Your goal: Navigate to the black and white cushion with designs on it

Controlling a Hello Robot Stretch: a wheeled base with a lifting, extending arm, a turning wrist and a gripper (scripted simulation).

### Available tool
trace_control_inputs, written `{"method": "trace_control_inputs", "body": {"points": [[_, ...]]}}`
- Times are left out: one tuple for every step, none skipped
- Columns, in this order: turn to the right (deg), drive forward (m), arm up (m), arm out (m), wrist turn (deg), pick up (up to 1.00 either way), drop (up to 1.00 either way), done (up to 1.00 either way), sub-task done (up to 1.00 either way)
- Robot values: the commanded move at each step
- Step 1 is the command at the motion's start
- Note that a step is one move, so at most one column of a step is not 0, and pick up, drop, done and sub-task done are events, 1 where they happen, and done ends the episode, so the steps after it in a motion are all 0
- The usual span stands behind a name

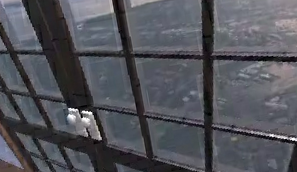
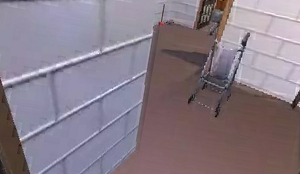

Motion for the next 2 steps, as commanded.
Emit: {"method": "trace_control_inputs", "body": {"points": [[45.0,0.00,0.00,0.00,0.0,0.00,0.00,0.00,0.00],[45.0,0.00,0.00,0.00,0.0,0.00,0.00,0.00,0.00]]}}
